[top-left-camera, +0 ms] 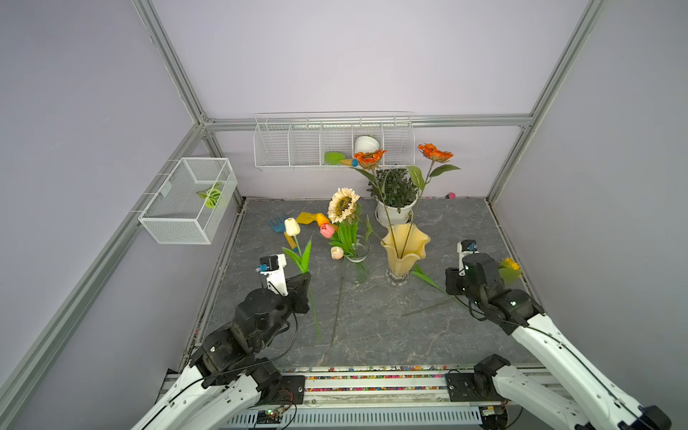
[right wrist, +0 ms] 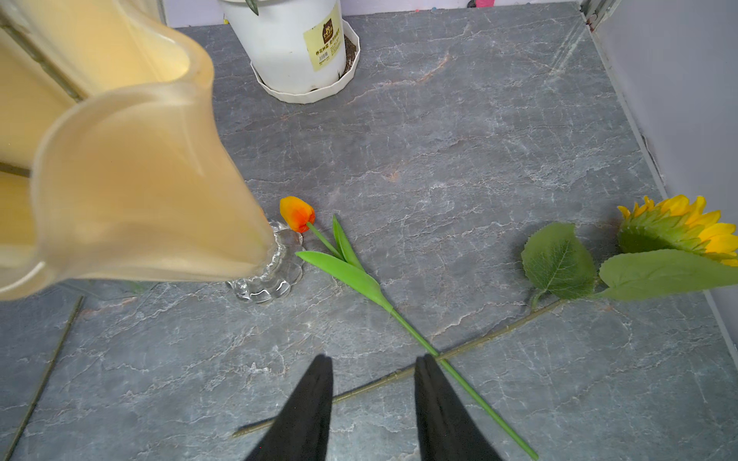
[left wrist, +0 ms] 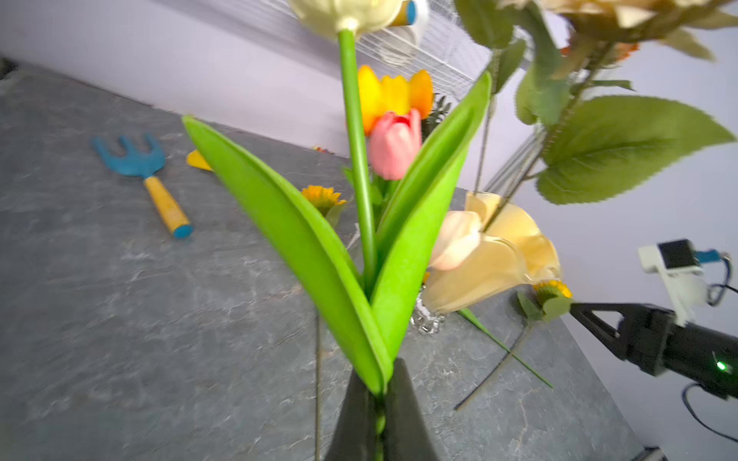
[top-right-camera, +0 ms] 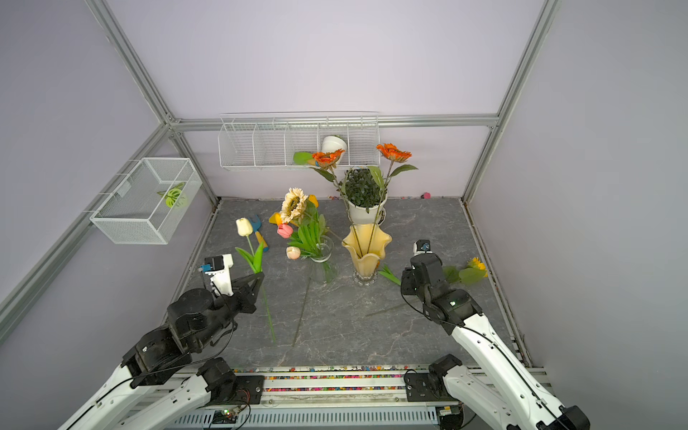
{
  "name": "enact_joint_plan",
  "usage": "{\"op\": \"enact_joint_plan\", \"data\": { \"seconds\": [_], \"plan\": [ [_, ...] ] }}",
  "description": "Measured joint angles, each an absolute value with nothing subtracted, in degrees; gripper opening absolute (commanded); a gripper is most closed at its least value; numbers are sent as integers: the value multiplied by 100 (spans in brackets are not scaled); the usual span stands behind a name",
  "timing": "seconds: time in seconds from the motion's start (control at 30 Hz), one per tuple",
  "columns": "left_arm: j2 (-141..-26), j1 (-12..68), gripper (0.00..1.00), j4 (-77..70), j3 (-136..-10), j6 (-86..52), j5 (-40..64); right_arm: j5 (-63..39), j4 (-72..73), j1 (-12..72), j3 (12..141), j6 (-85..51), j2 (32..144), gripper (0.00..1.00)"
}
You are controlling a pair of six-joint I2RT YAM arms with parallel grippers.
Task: Arrange the flowers in different vases according to their variety
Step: Insert the flower into the vase.
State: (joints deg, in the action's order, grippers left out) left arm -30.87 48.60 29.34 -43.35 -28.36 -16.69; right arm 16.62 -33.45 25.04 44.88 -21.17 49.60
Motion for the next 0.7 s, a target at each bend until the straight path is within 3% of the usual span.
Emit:
{"op": "enact_joint_plan", "data": {
  "seconds": [0.33, 0.7],
  "plan": [
    [-4058, 6261, 0, 1975, -5223, -1208, -2193, 1638, -3363, 2471, 4488, -2023, 4954, 40],
    [-4185, 6608, 0, 416, -5297, -89, -2473, 1577, -3367, 2471, 4488, -1966, 5033, 40]
  ]
}}
